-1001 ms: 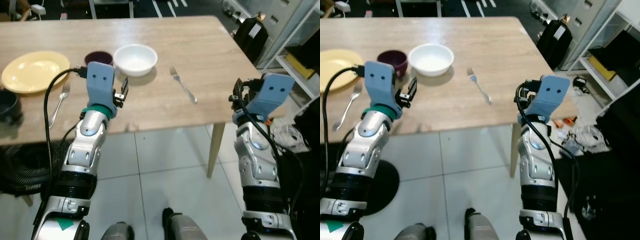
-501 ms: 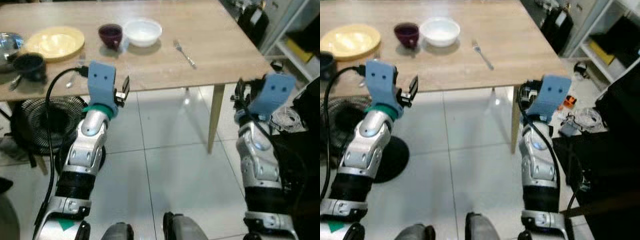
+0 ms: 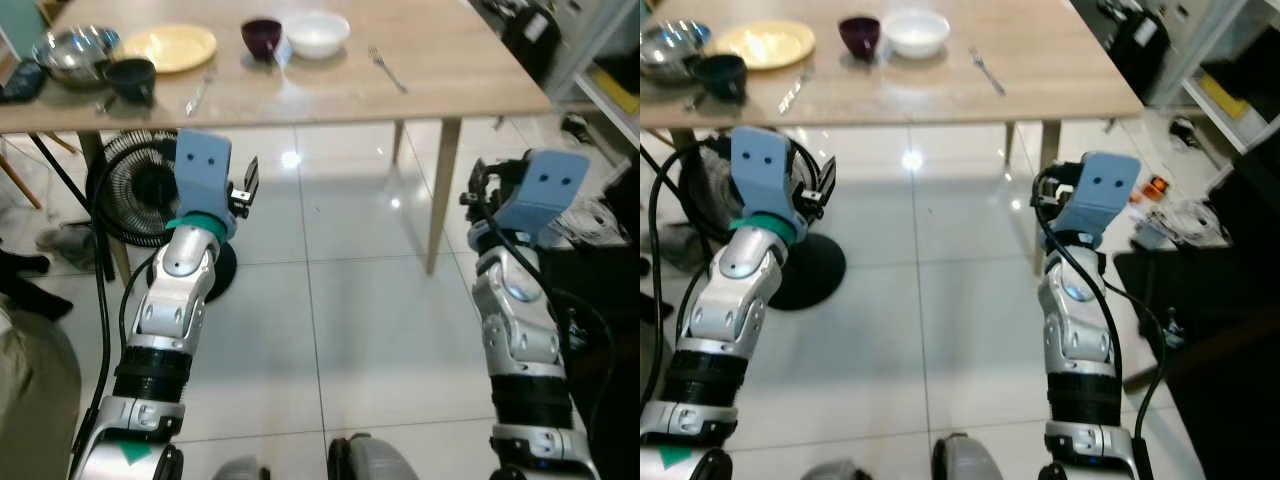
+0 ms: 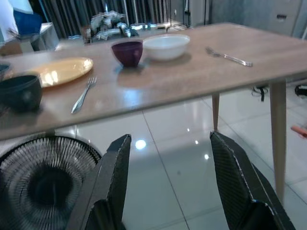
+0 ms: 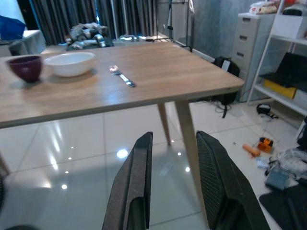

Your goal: Setting the table

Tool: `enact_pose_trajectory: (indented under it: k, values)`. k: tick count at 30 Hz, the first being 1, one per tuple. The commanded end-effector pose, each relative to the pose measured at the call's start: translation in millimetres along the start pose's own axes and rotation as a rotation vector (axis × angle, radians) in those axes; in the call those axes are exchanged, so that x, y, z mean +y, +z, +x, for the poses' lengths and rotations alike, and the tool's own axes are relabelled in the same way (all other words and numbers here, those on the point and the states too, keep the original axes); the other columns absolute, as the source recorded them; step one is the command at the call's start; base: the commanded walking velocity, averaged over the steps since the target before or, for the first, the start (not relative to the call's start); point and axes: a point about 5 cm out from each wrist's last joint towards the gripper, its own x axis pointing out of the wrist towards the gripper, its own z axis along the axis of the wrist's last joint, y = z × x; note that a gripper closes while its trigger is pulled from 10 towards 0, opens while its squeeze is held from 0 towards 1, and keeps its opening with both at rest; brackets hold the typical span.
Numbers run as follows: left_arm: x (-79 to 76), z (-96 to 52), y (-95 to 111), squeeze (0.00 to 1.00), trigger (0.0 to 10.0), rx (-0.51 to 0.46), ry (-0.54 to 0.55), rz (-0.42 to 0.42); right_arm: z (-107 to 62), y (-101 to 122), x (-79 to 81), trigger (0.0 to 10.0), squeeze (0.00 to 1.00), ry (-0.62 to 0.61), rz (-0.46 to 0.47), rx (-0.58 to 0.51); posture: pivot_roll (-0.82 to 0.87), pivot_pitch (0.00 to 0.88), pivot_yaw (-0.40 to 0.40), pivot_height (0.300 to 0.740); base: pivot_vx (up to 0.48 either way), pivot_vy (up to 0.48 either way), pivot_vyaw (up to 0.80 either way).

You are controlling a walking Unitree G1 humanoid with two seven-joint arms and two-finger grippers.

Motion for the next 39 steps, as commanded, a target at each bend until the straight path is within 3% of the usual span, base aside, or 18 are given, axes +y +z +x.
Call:
enact_pose_trajectory:
  k: [1,39]
  values:
    - [1.7,-1.5,-4.1,0.00,10.0,0.016,0.008,0.005,-0.7,-0.3,0.7,10.0,0.00,0.004,-0.001,0.000,0.00,0.000,0.047,0.740,-0.424,0.000,0.00]
    - [-3.4,-0.6,-3.6,0.00,10.0,0.013,-0.016,0.003,-2.2,-0.1,-0.1,10.0,0.00,-0.007,-0.020,-0.010,-0.01,0.000,0.060,0.740,-0.423,0.000,0.00]
